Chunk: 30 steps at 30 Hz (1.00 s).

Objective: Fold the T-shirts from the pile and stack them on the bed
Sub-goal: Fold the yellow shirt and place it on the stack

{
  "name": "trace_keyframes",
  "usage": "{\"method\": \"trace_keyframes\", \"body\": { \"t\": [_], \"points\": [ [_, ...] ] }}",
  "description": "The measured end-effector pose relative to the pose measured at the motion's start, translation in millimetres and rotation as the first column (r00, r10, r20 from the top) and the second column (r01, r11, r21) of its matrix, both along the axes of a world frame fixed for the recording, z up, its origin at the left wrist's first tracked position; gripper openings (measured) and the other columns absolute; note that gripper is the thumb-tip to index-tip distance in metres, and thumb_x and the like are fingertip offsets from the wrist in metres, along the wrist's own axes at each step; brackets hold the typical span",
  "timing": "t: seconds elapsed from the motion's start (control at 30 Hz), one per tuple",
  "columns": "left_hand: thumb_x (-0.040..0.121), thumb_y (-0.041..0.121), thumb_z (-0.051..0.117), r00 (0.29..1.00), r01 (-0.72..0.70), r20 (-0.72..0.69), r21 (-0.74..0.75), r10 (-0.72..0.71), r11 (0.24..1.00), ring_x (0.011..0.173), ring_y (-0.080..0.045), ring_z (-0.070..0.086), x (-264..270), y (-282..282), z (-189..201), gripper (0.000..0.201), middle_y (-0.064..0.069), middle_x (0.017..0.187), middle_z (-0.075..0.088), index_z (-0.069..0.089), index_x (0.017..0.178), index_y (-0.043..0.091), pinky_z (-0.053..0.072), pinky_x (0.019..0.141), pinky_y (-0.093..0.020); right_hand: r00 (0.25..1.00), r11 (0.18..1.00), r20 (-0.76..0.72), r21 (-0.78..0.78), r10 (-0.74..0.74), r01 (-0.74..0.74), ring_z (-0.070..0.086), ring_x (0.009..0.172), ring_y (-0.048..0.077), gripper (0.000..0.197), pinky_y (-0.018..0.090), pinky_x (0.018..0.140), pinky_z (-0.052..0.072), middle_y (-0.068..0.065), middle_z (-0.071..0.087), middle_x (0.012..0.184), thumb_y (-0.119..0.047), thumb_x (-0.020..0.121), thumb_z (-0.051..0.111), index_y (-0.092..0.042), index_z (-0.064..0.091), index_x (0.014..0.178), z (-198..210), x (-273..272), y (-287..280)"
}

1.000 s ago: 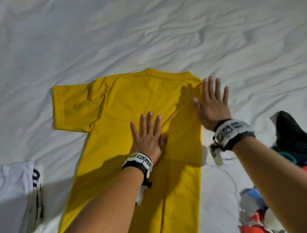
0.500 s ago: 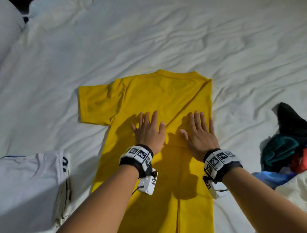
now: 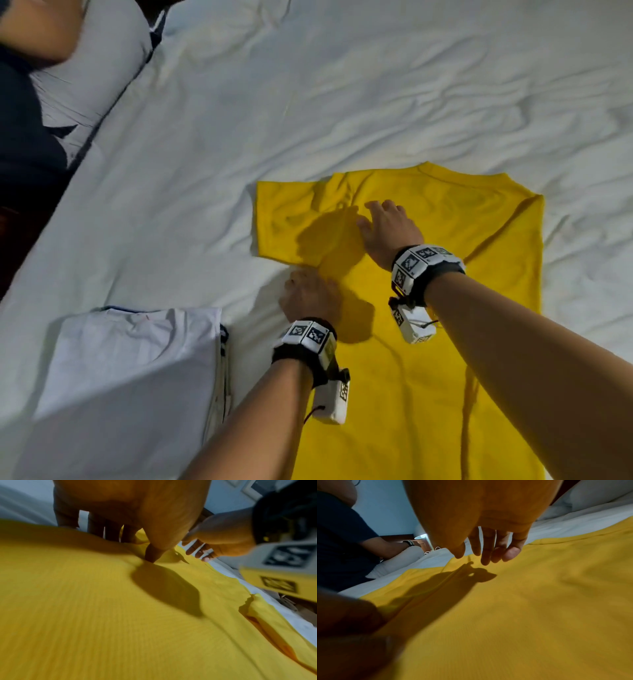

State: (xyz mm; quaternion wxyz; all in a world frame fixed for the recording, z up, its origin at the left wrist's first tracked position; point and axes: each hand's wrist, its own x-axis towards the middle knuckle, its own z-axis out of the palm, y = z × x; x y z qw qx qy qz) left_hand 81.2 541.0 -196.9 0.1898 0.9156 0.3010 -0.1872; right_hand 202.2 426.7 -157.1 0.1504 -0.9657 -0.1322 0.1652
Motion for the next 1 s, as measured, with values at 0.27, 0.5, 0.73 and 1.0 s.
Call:
{"method": "trace_keyframes", "body": {
  "t": [0.27,0.5,0.73,1.0],
  "points": [
    [0.106,0.039,0.039,0.997,0.064,-0.035,0.024,-0.063,0.998,0.123,-0.028,0.053,16.1,2.4,-15.2,0.036,-0.008,0.134,0.055,0.044,0.132,0.015,0.044,0.095,-0.043,0.978,0.974,-0.083,0.103,-0.193,0.201,0.056,0.083,0.031,0.056,0.038,0.067,0.045,0.009,0.062,0.104,-0.041,0.107,0.040,-0.031,0.018,0.157,-27.9,64.1,48.9],
    [0.104,0.031,0.042,0.996,-0.026,0.078,-0.171,0.040,0.985,0.106,-0.037,0.061,12.6,3.3,12.1,0.022,-0.012,0.113,0.063,0.049,0.115,0.014,0.046,0.087,-0.044,0.961,0.936,-0.063,0.215,-0.270,0.278,0.061,0.093,0.035,0.030,0.036,0.067,0.042,0.014,0.067,0.111,-0.036,0.105,0.046,-0.019,0.049,0.129,-31.3,65.2,37.0],
    [0.103,0.032,0.046,0.939,0.056,0.341,-0.238,0.030,0.970,0.093,-0.034,0.062,-11.5,-59.1,51.2,0.022,-0.007,0.104,0.065,0.049,0.117,0.016,0.042,0.072,-0.041,0.971,0.950,0.066,0.231,-0.229,0.208,0.062,0.102,0.034,0.027,0.040,0.076,0.048,0.008,0.066,0.113,-0.037,0.102,0.051,-0.020,0.056,0.122,3.9,52.7,-38.4],
    [0.105,0.031,0.049,0.960,0.181,0.239,-0.119,-0.149,0.976,0.081,-0.031,0.072,-15.4,-159.9,31.5,0.023,-0.003,0.101,0.066,0.047,0.125,0.020,0.041,0.055,-0.034,0.989,0.984,0.031,0.108,-0.146,0.142,0.062,0.106,0.032,0.031,0.036,0.078,0.048,0.007,0.066,0.117,-0.031,0.101,0.054,-0.026,0.058,0.131,13.3,54.1,-116.8]
  ]
}}
